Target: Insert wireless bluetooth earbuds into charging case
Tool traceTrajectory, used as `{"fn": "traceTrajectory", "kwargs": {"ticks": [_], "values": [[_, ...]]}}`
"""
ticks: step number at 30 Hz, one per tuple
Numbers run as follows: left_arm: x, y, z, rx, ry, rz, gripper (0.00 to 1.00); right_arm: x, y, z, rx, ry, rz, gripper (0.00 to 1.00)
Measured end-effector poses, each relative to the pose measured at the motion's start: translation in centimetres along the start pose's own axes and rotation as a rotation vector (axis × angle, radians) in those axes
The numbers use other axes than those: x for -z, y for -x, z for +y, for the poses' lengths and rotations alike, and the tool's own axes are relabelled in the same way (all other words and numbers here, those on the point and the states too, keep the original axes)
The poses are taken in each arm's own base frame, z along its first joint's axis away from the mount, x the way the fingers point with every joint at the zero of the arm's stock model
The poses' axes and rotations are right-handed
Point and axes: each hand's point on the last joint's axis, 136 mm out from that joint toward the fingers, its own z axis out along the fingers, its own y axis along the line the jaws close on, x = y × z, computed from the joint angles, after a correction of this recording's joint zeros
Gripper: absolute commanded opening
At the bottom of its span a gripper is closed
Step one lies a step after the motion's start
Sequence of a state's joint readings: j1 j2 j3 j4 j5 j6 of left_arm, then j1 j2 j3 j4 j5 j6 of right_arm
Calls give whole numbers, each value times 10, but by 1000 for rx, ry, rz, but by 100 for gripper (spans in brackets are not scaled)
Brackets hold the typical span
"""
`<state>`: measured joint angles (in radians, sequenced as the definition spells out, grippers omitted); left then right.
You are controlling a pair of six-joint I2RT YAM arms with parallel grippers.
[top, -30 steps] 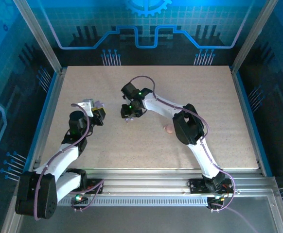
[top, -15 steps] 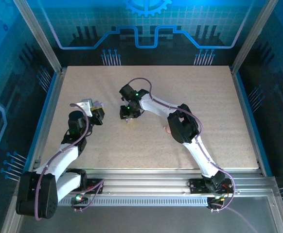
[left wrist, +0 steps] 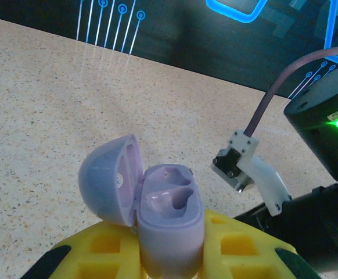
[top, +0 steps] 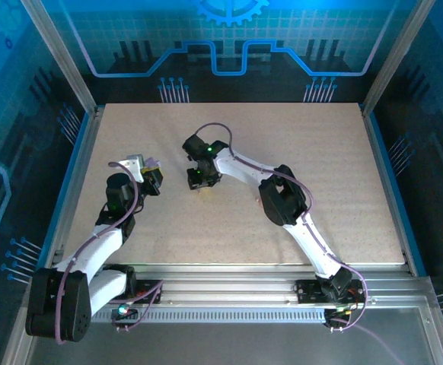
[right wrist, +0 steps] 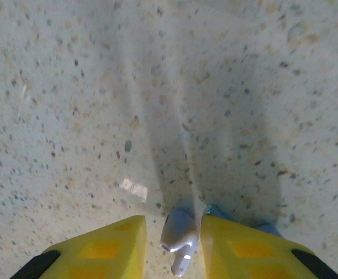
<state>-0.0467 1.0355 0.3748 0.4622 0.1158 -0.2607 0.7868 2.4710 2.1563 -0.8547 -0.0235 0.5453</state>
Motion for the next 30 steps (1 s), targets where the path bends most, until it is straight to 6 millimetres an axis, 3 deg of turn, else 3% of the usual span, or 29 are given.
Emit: {"fn": "traceTrajectory", "kwargs": {"ticks": [7, 17, 30], "values": [[0, 1, 1, 1, 1, -1, 17, -2, -9, 6, 38, -26, 14, 24], [0, 1, 2, 2, 2, -2, 17, -3, -6, 3, 42, -40, -2, 31], [1, 1, 3, 4, 5, -3, 17, -5, -4, -1, 57, -48, -4, 24]]}}
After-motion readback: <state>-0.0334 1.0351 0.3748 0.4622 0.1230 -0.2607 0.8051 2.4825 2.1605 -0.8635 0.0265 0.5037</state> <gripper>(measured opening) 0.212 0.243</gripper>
